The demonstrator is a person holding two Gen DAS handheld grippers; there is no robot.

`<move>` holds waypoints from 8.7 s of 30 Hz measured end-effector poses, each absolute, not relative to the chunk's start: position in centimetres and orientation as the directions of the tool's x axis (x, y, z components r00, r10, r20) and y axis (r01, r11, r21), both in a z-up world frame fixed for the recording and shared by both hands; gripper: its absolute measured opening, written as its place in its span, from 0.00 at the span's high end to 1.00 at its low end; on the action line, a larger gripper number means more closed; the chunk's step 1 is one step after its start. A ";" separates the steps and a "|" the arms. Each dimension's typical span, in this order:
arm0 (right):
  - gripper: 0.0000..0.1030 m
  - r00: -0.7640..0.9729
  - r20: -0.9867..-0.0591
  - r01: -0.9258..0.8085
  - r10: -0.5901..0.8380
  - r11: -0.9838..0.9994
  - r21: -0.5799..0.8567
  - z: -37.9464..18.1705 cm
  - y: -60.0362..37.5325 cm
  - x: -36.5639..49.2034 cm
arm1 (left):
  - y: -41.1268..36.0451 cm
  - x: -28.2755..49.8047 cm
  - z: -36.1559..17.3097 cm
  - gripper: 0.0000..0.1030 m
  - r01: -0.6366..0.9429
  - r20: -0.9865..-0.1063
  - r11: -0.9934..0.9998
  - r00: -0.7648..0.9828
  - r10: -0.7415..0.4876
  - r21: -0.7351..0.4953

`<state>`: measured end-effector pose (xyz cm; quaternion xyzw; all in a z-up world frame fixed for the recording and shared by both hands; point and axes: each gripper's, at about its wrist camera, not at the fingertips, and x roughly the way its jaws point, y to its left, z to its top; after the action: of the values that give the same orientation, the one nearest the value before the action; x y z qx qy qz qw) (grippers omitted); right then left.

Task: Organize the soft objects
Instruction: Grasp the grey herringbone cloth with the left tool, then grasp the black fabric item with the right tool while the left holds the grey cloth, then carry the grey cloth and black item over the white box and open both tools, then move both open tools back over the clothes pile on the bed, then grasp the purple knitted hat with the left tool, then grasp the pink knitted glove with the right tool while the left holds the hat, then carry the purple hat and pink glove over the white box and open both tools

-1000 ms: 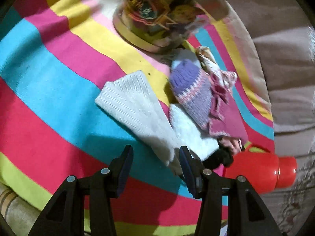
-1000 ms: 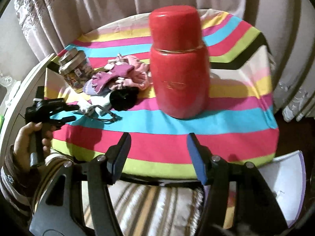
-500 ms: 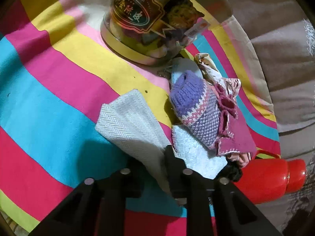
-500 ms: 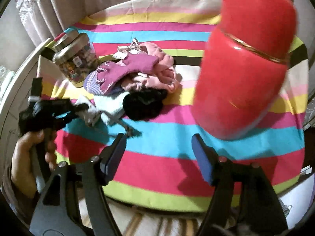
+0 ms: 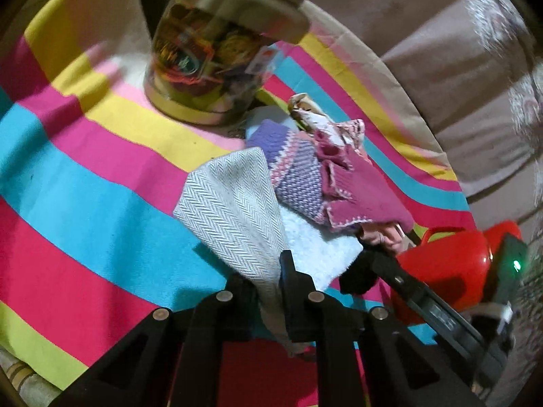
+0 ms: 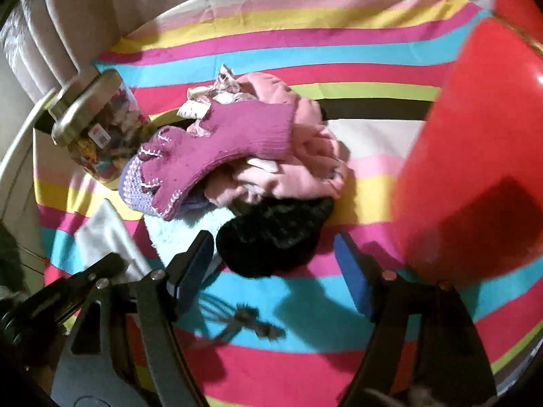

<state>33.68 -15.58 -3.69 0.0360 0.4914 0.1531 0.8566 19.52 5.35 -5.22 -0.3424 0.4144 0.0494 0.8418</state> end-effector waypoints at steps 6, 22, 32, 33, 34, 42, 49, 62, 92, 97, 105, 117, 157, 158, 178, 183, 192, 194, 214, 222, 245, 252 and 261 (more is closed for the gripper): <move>0.29 0.465 -0.834 -0.212 0.296 0.952 0.220 -5.6 -15.7 34.5 | 4.5 19.0 -4.5 0.88 -0.340 -0.719 0.799 0.676 -0.160 -0.497; 0.76 0.537 -0.778 -0.310 0.325 0.934 0.176 -3.4 -16.4 30.5 | 2.2 18.5 -2.8 0.88 -0.279 -0.692 0.868 0.715 -0.097 -0.410; 0.76 0.589 -0.736 -0.295 0.333 0.937 0.188 0.3 -19.7 26.1 | 1.2 16.3 0.2 0.88 -0.221 -0.652 0.874 0.746 -0.135 -0.433; 0.76 0.592 -0.734 -0.291 0.333 0.938 0.190 0.5 -20.2 25.6 | 0.9 16.0 0.5 0.88 -0.212 -0.648 0.872 0.748 -0.146 -0.441; 0.76 0.597 -0.730 -0.286 0.331 0.939 0.192 0.8 -20.7 25.0 | 0.8 15.9 0.7 0.88 -0.206 -0.646 0.872 0.748 -0.152 -0.444; 0.76 0.630 -0.725 -0.241 0.278 0.958 0.159 1.8 -24.1 21.4 | -3.5 13.8 2.1 0.88 -0.100 -0.624 0.872 0.738 -0.258 -0.479; 0.76 0.645 -0.730 -0.190 0.227 0.973 0.134 2.8 -27.5 18.8 | -7.5 12.4 2.5 0.88 -0.009 -0.608 0.851 0.704 -0.368 -0.526; 0.76 0.697 -0.701 -0.047 0.148 0.986 0.162 5.6 -36.9 14.4 | -16.1 10.7 4.9 0.88 0.206 -0.515 0.746 0.607 -0.605 -0.633; 0.36 0.657 -0.741 0.259 -0.142 0.965 0.044 6.4 -49.7 9.4 | -29.4 8.8 6.6 0.46 0.511 -0.532 0.662 0.397 -0.747 -0.548; 0.36 0.667 -0.738 0.208 -0.098 0.976 0.058 6.7 -48.2 9.6 | -26.5 10.2 6.8 0.45 0.474 -0.562 0.723 0.456 -0.690 -0.503; 0.36 0.670 -0.743 0.069 -0.013 0.997 0.044 6.6 -43.3 10.9 | -18.4 13.6 5.2 0.45 0.305 -0.622 0.819 0.538 -0.569 -0.486; 0.36 0.650 -0.752 -0.136 0.106 0.990 0.022 6.9 -35.4 13.9 | -5.6 16.6 3.6 0.46 0.015 -0.625 0.841 0.662 -0.414 -0.541; 0.25 0.522 -0.801 -0.427 0.293 0.903 0.052 2.9 -12.3 35.2 | 9.3 23.5 -5.9 0.47 -0.432 -0.684 0.657 0.707 -0.177 -0.618; 0.25 0.515 -0.806 -0.418 0.291 0.906 0.060 2.5 -12.2 35.9 | 9.5 23.5 -5.8 0.47 -0.432 -0.680 0.656 0.712 -0.173 -0.619; 0.70 0.575 -0.789 -0.343 0.218 0.939 0.009 -1.8 -10.9 37.7 | 9.6 25.3 -7.0 0.47 -0.366 -0.643 0.669 0.733 -0.221 -0.647; 0.72 0.622 -0.746 -0.353 0.238 0.936 0.004 0.9 -11.8 35.8 | 9.0 26.6 -6.9 0.47 -0.370 -0.667 0.708 0.721 -0.191 -0.602; 0.72 0.602 -0.741 -0.374 0.297 0.925 0.067 2.3 -13.6 32.4 | 6.8 28.0 -5.8 0.76 -0.302 -0.694 0.830 0.708 -0.133 -0.468; 0.72 0.589 -0.750 -0.368 0.302 0.926 0.084 2.1 -14.3 31.5 | 6.7 27.4 -5.0 0.76 -0.303 -0.689 0.844 0.718 -0.103 -0.442; 0.26 0.374 -0.892 -0.344 0.254 0.931 0.121 -4.7 -18.1 25.7 | 7.7 18.6 -3.6 0.76 -0.350 -0.723 0.812 0.680 -0.123 -0.467; 0.54 0.359 -0.906 -0.379 0.226 0.922 0.080 -5.7 -17.7 25.4 | 7.8 16.6 -3.3 0.76 -0.375 -0.729 0.803 0.676 -0.106 -0.464; 0.87 0.516 -0.813 -0.313 0.270 0.943 0.114 -0.6 -22.8 21.1 | 6.0 10.5 -0.9 0.78 -0.292 -0.645 0.745 0.727 -0.236 -0.601; 0.87 0.549 -0.789 -0.276 0.277 0.951 0.141 0.7 -25.3 19.8 | 2.2 10.8 0.8 0.78 -0.186 -0.609 0.750 0.718 -0.337 -0.635; 0.87 0.607 -0.753 -0.194 0.255 0.966 0.170 3.0 -30.6 17.5 | -3.8 11.3 2.5 0.78 -0.064 -0.587 0.753 0.670 -0.454 -0.655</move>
<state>17.45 -30.57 2.97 0.0356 0.4252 0.1252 0.8957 11.33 -3.82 2.51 -0.3325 0.3896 -0.1147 0.8512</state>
